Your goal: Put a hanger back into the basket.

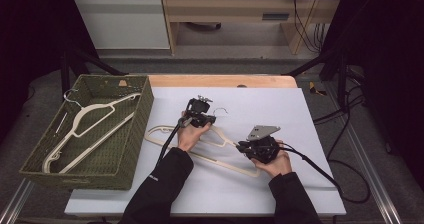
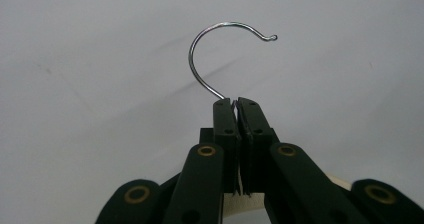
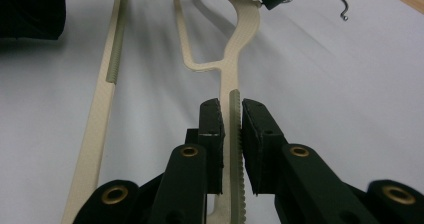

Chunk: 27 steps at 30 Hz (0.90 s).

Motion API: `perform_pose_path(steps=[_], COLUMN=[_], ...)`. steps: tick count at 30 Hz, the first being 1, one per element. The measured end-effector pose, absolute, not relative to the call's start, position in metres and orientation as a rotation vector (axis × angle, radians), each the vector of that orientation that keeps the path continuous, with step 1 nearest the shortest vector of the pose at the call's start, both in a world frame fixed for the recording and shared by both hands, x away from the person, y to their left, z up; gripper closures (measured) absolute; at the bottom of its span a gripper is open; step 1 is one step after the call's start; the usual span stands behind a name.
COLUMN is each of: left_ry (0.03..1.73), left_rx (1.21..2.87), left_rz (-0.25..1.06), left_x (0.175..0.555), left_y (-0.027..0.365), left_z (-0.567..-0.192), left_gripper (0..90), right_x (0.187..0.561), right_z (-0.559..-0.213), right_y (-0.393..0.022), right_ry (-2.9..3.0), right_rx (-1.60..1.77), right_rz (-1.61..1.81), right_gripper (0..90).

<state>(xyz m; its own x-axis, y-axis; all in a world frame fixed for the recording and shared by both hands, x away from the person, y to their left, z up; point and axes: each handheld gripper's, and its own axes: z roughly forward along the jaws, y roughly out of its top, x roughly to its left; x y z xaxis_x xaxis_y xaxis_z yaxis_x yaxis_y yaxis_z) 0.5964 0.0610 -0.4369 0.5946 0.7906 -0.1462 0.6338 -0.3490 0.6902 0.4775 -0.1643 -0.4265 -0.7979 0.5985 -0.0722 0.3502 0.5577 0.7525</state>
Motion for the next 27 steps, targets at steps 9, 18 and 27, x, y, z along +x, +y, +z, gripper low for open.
perform_pose_path(steps=[9, 18, 27], left_ry=[1.118, 1.091, 1.058], left_rx=[2.043, 2.02, 2.002], left_rz=[0.343, 0.414, 0.444], left_x=[0.586, 0.571, 0.561], left_y=[0.064, 0.063, 0.064], left_z=[-0.428, -0.422, -0.416], left_gripper=[88.3, 88.4, 88.5], right_x=[0.478, 0.479, 0.483], right_z=[-0.433, -0.446, -0.451], right_y=[-0.162, -0.164, -0.167], right_ry=[2.494, 2.522, 2.533], right_rx=[0.827, 0.921, 0.99], right_rz=[1.103, 1.102, 1.177], right_gripper=[79.6, 80.0, 74.2])
